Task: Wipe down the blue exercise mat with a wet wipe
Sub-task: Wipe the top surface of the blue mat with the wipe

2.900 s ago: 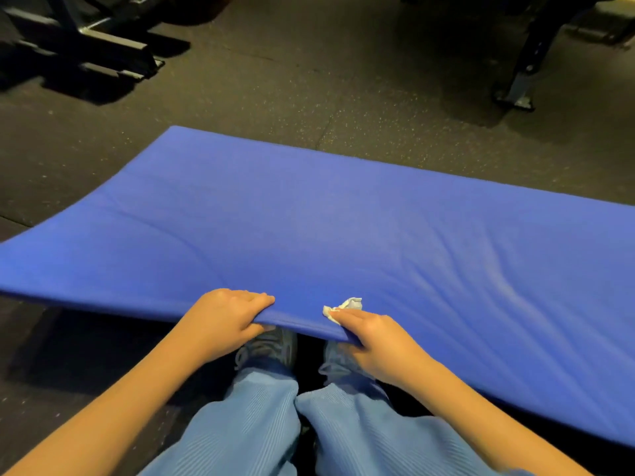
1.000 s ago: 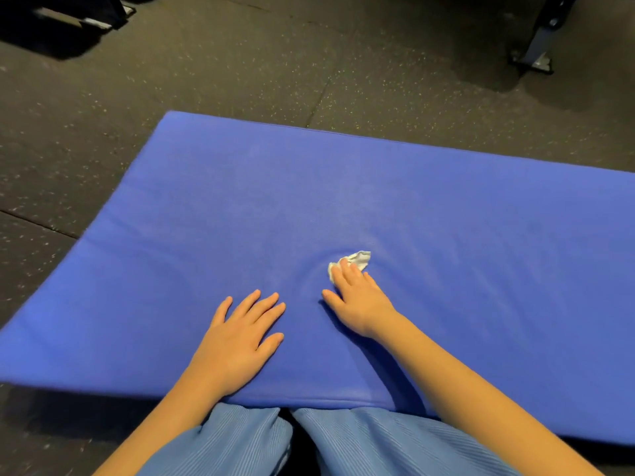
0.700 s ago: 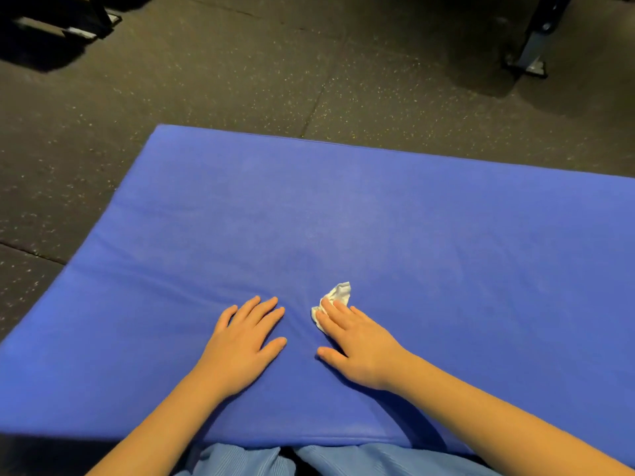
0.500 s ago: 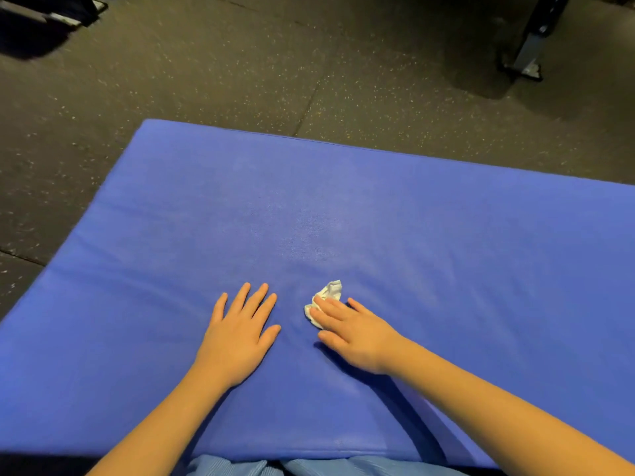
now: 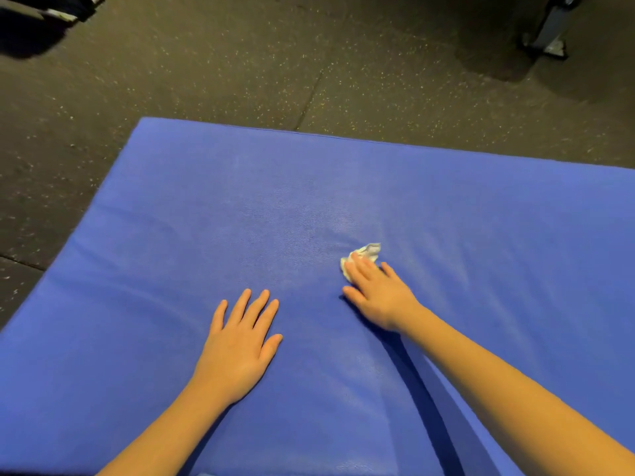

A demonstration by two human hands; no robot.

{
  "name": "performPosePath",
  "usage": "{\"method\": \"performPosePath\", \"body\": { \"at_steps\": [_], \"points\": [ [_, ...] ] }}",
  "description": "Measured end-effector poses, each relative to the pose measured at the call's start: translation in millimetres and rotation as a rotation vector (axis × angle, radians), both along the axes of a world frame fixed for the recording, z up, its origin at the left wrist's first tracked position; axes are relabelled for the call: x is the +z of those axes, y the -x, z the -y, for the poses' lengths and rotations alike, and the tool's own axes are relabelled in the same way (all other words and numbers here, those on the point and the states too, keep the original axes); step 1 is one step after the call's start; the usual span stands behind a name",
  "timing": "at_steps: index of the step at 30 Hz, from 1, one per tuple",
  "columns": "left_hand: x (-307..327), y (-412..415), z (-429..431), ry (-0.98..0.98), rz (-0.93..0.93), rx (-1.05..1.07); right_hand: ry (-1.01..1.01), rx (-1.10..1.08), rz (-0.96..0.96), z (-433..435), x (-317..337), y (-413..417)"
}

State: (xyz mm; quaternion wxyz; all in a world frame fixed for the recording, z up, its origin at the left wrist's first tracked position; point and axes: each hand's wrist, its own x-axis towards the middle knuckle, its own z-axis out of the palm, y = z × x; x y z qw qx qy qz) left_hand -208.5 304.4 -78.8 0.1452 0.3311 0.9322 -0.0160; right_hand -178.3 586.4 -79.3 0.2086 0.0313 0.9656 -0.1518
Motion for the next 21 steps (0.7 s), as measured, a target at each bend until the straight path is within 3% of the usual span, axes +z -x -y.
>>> {"method": "performPosePath", "body": {
  "at_steps": [3,12,18,21],
  "points": [
    [1.1,0.9,-0.3,-0.002,0.016,0.002,0.037,-0.131,0.024,12.3,-5.6,6.7],
    [3.6,-0.3,-1.5,-0.023,0.038,0.004,0.153,-0.096,0.059,29.6,8.7,-28.5],
    [0.8,36.5,-17.5,-0.21,0.1,0.035,0.156,-0.089,0.07,34.5,20.4,-33.4],
    [-12.4,56.4,-30.9,-0.15,0.101,0.049,0.157,-0.043,0.08,30.8,23.8,-32.8]
  ]
}}
